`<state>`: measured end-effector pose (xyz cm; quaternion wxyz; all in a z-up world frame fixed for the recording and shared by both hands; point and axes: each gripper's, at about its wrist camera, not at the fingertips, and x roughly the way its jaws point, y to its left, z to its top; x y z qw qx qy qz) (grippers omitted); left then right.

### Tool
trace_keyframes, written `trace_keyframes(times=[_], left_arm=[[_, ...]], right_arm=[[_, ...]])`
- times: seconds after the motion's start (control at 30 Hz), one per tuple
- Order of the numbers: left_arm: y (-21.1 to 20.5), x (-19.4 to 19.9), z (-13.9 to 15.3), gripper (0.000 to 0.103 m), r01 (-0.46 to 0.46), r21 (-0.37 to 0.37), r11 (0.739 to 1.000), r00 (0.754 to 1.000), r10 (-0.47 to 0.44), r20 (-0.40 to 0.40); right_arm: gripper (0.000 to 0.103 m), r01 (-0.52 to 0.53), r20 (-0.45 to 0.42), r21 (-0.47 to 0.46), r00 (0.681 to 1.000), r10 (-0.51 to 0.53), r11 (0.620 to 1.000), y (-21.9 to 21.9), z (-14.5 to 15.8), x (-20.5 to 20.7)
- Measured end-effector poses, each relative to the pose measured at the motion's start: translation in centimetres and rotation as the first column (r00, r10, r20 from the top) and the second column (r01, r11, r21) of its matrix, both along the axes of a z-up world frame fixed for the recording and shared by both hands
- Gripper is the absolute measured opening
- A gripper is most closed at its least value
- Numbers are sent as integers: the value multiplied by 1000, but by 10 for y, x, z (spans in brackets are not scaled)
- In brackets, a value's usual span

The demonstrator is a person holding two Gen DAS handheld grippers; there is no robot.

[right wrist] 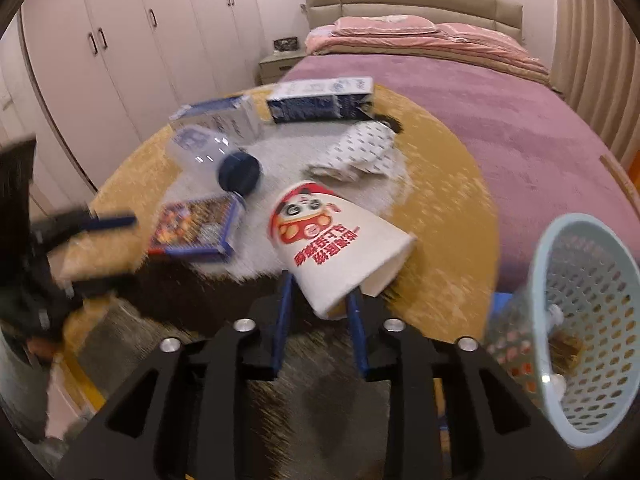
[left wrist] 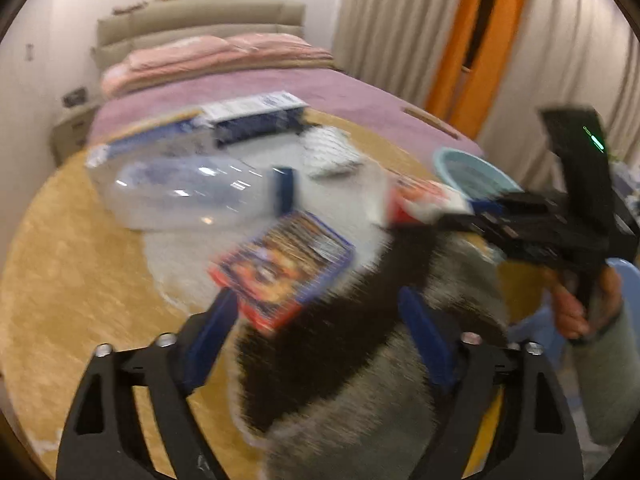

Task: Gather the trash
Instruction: 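Carry snack box and paper cup over the blue basket and open both tools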

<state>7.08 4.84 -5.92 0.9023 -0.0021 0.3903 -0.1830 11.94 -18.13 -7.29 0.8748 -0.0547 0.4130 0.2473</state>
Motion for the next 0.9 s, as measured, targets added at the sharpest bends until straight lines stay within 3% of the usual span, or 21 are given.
trace_keyframes(times=[0.03, 0.2, 0.37, 0.6, 0.8, 0.9], left_arm=[[3, 5, 0, 87, -15, 12, 1000, 1000, 15, 7], [9, 46, -15, 89, -13, 54, 998, 999, 15, -33], [1, 58, -20, 89, 48, -5, 999, 996, -48, -70], [-30, 32, -25, 89, 159, 41, 986, 981, -154, -114], [-42, 37, -27, 89, 80, 115, 990, 993, -69, -97], [-48, 43, -29, 84, 44, 146, 988, 995, -30, -93]], right_arm=[[46, 15, -1, -9, 1000, -15, 1000, -5, -2, -1], [68, 93, -49, 15, 995, -92, 996, -27, -13, 1], [74, 129, -92, 63, 988, -123, 990, -37, -20, 2], [86, 200, -151, 162, 973, -176, 966, -30, -19, 9], [87, 297, -156, 169, 950, -272, 940, -18, -17, 17], [87, 333, -151, 134, 938, -313, 933, -13, -18, 20]])
